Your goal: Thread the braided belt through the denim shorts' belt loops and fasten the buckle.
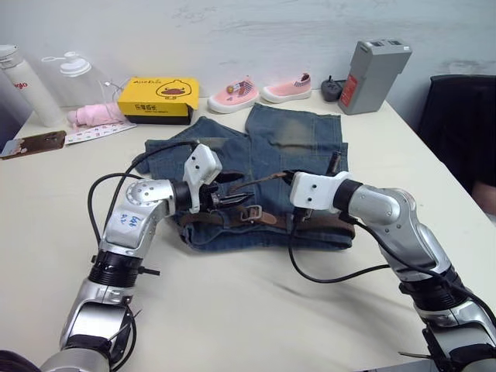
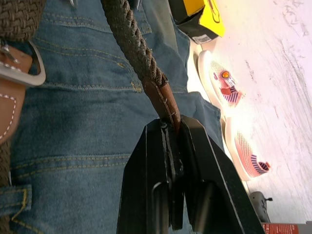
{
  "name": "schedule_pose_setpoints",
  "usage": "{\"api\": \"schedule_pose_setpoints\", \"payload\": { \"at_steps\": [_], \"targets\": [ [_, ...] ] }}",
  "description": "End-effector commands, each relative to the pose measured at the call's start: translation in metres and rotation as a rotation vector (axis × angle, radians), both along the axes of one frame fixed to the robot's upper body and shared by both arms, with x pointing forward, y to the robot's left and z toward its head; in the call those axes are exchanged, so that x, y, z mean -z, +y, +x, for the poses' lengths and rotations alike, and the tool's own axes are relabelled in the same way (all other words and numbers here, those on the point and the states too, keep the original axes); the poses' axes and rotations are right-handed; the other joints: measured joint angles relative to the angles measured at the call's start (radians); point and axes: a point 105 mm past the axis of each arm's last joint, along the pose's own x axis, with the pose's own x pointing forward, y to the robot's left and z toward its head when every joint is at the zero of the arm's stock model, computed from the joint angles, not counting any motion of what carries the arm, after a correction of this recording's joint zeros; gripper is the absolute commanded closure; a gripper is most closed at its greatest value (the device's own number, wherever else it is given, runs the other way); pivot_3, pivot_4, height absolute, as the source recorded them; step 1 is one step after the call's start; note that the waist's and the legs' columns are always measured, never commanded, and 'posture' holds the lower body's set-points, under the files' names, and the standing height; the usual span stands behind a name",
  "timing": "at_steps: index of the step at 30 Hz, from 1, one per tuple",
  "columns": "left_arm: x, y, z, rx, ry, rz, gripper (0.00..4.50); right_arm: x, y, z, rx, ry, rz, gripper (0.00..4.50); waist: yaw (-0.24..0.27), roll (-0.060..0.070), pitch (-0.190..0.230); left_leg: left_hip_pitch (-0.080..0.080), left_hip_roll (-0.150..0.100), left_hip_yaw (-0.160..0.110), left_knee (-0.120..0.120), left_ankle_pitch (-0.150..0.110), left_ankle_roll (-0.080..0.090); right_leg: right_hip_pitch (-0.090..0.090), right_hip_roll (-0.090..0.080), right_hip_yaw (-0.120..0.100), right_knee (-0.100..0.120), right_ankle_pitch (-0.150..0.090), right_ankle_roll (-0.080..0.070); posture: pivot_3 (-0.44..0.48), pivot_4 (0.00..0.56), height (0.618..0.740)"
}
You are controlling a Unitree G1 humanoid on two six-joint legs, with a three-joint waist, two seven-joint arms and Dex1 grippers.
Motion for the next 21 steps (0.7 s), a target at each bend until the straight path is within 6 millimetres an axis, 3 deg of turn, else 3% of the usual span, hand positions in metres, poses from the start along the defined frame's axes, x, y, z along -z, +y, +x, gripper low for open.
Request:
{"api": "schedule_pose_setpoints", "payload": {
  "at_steps": [1,4,6,10,13,14,16,18,21],
  "targets": [
    [-0.013,-0.008,0.002,0.014,-0.078,-0.007,2.79,-0.016,0.005,-0.007,-0.028,-0.043,0.029,4.5,-0.001,0.0,0.0,0.0,0.0,0.0,0.0,0.0,0.0,0.0,0.0,0.0,0.0,0.0,0.0,0.0,0.15,0.618],
    [-0.011,-0.013,-0.001,0.031,-0.072,-0.02,4.22,-0.016,0.006,-0.009,-0.032,-0.037,0.036,4.5,-0.002,0.0,0.0,0.0,0.0,0.0,0.0,0.0,0.0,0.0,0.0,0.0,0.0,0.0,0.0,0.0,0.15,0.618],
    [-0.01,-0.015,-0.002,0.028,-0.066,-0.036,4.46,-0.017,0.005,-0.009,-0.023,-0.033,0.041,4.5,-0.002,0.0,0.0,0.0,0.0,0.0,0.0,0.0,0.0,0.0,0.0,0.0,0.0,0.0,0.0,0.0,0.15,0.618],
    [-0.012,-0.015,-0.001,-0.013,-0.055,-0.088,4.5,-0.023,-0.005,-0.002,0.061,-0.005,0.133,2.91,-0.002,0.0,0.0,0.0,0.0,0.0,0.0,0.0,0.0,0.0,0.0,0.0,0.0,0.0,0.0,0.0,0.15,0.618],
    [-0.017,-0.015,-0.002,-0.038,-0.047,-0.157,4.5,-0.016,-0.032,0.01,0.206,0.084,0.193,1.48,0.0,0.0,0.0,0.0,0.0,0.0,0.0,0.0,0.0,0.0,0.0,0.0,0.0,0.0,0.0,0.0,0.15,0.618],
    [-0.019,-0.016,-0.003,-0.044,-0.046,-0.186,4.5,-0.012,-0.039,0.012,0.237,0.109,0.19,1.21,0.001,0.0,0.0,0.0,0.0,0.0,0.0,0.0,0.0,0.0,0.0,0.0,0.0,0.0,0.0,0.0,0.15,0.618],
    [-0.025,-0.018,-0.006,-0.051,-0.039,-0.252,4.5,-0.011,-0.042,0.012,0.257,0.139,0.225,1.21,0.003,0.0,0.0,0.0,-0.002,-0.001,0.0,0.0,0.0,0.001,0.0,0.0,0.0,0.0,0.0,0.0,0.15,0.618],
    [-0.026,-0.019,-0.008,-0.064,-0.049,-0.282,4.5,-0.014,-0.031,0.008,0.22,0.172,0.291,1.21,-0.001,0.0,0.0,0.0,-0.001,-0.001,0.0,0.0,0.0,0.001,0.0,0.0,0.0,0.0,0.0,0.0,0.15,0.618],
    [-0.029,-0.021,-0.012,-0.079,-0.065,-0.323,4.5,-0.013,-0.004,-0.004,0.124,0.265,0.371,1.97,-0.005,0.0,0.0,0.001,0.002,0.0,-0.001,0.0,0.0,0.0,0.0,0.0,-0.001,0.0,0.001,0.0,0.15,0.618]
  ]
}}
